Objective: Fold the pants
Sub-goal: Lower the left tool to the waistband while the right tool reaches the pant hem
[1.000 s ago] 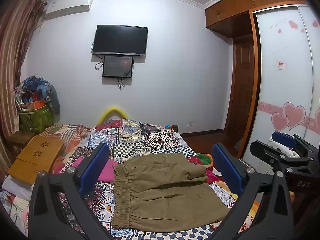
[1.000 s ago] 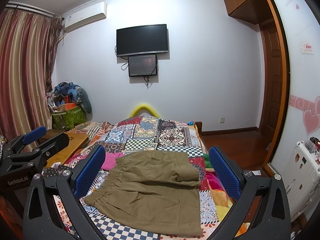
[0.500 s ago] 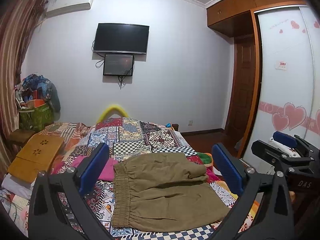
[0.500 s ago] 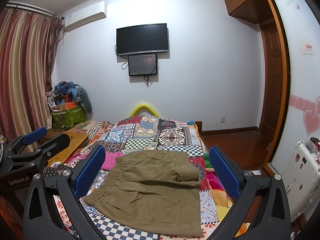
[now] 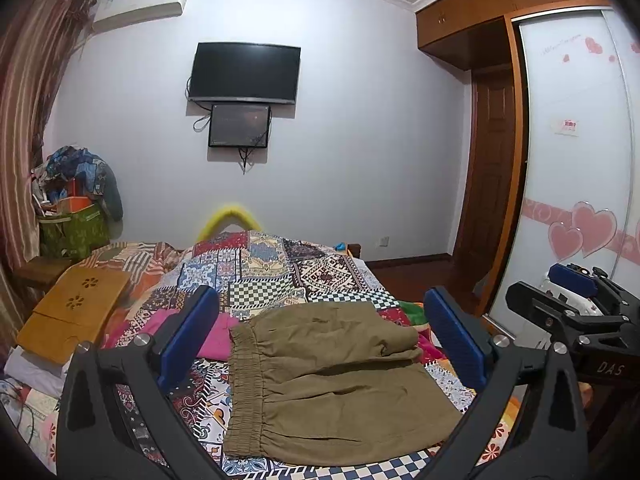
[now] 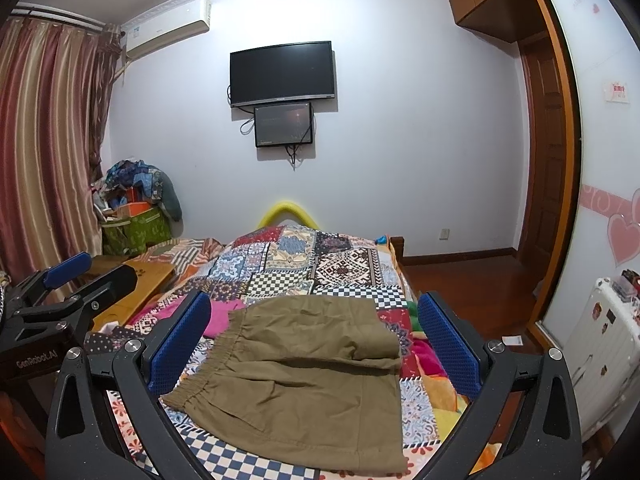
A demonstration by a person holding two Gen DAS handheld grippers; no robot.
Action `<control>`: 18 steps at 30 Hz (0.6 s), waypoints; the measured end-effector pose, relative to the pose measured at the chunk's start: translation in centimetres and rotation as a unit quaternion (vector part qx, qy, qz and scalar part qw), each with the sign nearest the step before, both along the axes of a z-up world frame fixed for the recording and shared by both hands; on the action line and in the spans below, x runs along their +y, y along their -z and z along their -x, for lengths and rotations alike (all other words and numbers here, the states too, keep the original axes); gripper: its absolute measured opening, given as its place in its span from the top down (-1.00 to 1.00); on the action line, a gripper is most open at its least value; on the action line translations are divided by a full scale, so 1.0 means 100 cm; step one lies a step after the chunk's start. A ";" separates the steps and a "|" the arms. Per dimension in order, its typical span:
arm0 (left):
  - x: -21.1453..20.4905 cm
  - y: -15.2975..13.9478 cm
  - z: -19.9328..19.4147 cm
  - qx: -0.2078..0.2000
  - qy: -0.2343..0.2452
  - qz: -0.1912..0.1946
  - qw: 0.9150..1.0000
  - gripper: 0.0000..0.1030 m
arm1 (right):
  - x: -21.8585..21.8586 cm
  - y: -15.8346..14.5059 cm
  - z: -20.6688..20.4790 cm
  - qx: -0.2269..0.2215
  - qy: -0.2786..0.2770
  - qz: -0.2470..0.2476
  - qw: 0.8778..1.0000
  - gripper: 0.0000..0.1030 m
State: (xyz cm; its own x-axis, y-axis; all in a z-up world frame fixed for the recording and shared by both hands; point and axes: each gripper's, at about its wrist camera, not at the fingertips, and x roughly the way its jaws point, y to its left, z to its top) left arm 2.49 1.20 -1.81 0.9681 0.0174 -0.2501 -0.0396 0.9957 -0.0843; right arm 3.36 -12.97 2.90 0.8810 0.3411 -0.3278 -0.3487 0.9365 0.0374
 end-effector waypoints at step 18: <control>0.066 0.082 -0.108 0.141 -0.026 0.022 0.989 -1.00 | -0.033 0.071 -0.079 0.099 0.063 0.073 0.990 -1.00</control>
